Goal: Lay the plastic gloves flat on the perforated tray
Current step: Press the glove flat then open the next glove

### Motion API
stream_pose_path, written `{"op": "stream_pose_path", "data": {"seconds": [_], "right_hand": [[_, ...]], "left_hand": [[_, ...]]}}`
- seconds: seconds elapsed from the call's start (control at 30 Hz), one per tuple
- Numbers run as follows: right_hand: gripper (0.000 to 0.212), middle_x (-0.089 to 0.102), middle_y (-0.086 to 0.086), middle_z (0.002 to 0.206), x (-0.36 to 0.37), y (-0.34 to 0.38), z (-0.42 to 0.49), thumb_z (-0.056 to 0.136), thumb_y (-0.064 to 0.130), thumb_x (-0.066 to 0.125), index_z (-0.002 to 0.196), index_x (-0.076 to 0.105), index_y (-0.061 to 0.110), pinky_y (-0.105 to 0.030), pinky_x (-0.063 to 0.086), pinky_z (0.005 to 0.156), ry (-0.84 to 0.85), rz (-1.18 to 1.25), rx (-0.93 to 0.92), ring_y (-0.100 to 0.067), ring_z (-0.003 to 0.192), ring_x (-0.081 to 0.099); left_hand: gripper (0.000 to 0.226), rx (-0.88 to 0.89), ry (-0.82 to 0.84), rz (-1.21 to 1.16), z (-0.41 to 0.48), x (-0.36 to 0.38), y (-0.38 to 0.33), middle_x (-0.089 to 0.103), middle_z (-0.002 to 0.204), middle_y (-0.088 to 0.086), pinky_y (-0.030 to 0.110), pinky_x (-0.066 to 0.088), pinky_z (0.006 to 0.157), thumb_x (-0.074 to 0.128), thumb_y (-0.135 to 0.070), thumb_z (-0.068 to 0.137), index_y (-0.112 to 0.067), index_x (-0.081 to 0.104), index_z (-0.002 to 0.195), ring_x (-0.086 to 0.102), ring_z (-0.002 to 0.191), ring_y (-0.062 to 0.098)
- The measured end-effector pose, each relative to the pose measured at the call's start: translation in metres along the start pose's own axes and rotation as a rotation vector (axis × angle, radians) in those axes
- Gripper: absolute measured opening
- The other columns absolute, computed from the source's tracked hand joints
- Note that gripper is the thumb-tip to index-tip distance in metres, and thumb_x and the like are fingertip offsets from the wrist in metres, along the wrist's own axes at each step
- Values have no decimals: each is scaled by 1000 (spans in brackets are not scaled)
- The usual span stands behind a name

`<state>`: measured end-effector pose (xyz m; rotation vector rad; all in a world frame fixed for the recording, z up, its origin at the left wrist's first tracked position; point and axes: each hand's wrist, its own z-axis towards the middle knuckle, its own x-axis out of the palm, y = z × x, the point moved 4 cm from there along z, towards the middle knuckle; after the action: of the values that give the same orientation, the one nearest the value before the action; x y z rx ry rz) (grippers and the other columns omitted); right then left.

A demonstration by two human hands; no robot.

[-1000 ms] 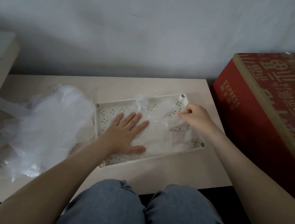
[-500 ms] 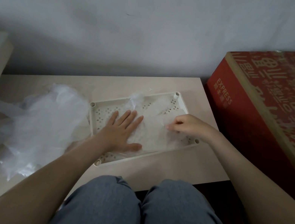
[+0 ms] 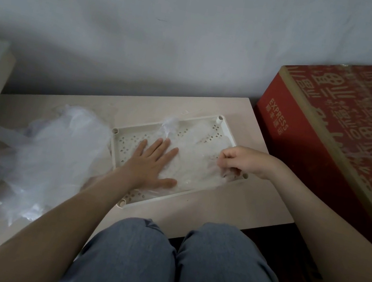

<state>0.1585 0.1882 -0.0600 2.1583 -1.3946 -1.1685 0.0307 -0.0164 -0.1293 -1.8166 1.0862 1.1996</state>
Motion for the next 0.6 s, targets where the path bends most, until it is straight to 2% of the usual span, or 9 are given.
{"op": "stream_pose_path", "data": {"seconds": [0.17,0.3,0.37,0.5,0.6], "right_hand": [[11,59,0,62,-3,-1,0,95,11,55,85,57,9,-18,34,41,-24,74,-20,-4,43,44],[3,58,-3,64,-4,-8,1,92,11,61,90,59,10,-23,32,45,31,86,69,-9,48,41],[5,58,-4,65,-5,-9,1,90,10,63,91,59,11,-21,32,44,46,86,104,-8,47,41],[14,57,-5,72,-5,-5,1,84,16,71,91,60,12,-20,35,43,10,-192,155,-10,48,43],[23,58,1,83,-9,3,2,81,24,74,97,60,16,-23,40,49,-129,-292,144,-11,57,50]], "left_hand": [[109,-6,-2,-4,1,0,0,-39,144,-2,43,-23,109,-22,-93,48,-34,-31,139,-28,142,18],[115,-8,4,0,1,1,1,-37,146,-3,45,-20,112,-20,-94,49,-32,-25,146,-27,143,18],[115,-6,8,3,1,1,1,-36,148,-2,45,-20,112,-19,-94,50,-31,-26,146,-28,142,18],[110,-3,16,-8,1,2,3,-40,145,-1,46,-19,113,-12,-93,55,-32,-29,144,-29,142,18],[104,1,3,-10,-1,1,0,-40,146,1,47,-20,113,-5,-91,61,-31,-30,143,-30,141,19]]}}
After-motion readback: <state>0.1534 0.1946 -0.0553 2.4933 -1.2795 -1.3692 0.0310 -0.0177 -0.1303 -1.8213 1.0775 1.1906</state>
